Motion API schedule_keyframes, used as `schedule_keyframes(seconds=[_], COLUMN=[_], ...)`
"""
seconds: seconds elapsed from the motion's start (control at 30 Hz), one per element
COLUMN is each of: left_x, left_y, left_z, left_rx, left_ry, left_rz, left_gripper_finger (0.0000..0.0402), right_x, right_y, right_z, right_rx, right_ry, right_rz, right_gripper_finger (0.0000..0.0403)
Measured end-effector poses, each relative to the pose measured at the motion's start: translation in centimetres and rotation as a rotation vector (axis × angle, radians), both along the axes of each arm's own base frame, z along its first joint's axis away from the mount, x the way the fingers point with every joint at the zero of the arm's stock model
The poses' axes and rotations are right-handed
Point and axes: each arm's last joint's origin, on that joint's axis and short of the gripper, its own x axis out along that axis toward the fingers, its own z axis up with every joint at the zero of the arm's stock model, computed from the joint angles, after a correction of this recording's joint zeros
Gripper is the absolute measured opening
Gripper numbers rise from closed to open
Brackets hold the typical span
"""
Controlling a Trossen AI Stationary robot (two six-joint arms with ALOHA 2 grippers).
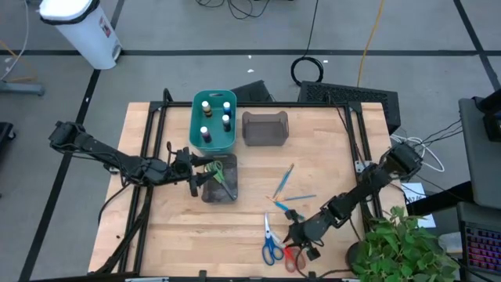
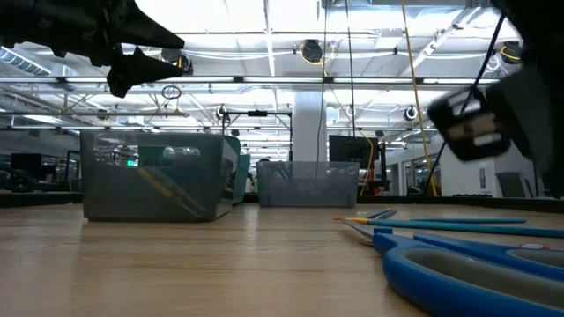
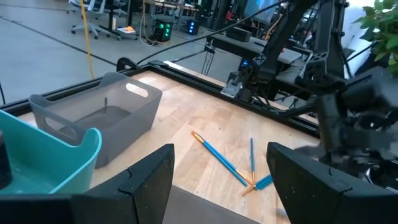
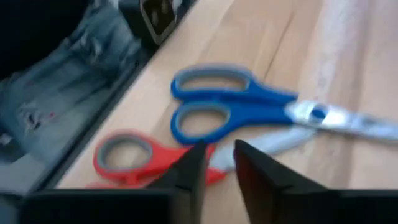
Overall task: Pick & Place Paint Supplies
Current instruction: Put the red scissors into the bottom black bin
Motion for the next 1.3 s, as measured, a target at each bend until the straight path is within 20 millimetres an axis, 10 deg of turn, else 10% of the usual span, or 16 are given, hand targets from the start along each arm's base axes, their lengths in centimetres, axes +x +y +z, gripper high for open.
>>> schedule_keyframes(seconds=[0.13, 0.83, 1.3], left_x=[0.0, 0.0, 0.0], left_y=[0.0, 0.0, 0.0], left_z=[0.0, -0.1, -0.3], left_rx=[0.002, 0.007, -0.029], left_ry=[0.002, 0.013, 0.019], left_rz=[0.004, 0.005, 0.010], left_gripper_finger=[0.0264, 0.0264, 0.0264], right_x=[0.8, 4.0, 4.5], right_y=[0.1, -4.2, -5.5], right_z=[-1.1, -2.7, 1.9], right_rx=[0.039, -0.263, -0.271], right_ry=[0.067, -0.047, -0.245], right_rz=[0.074, -0.245, -0.402], right_gripper_finger=[0.0007, 0.0001, 0.0009])
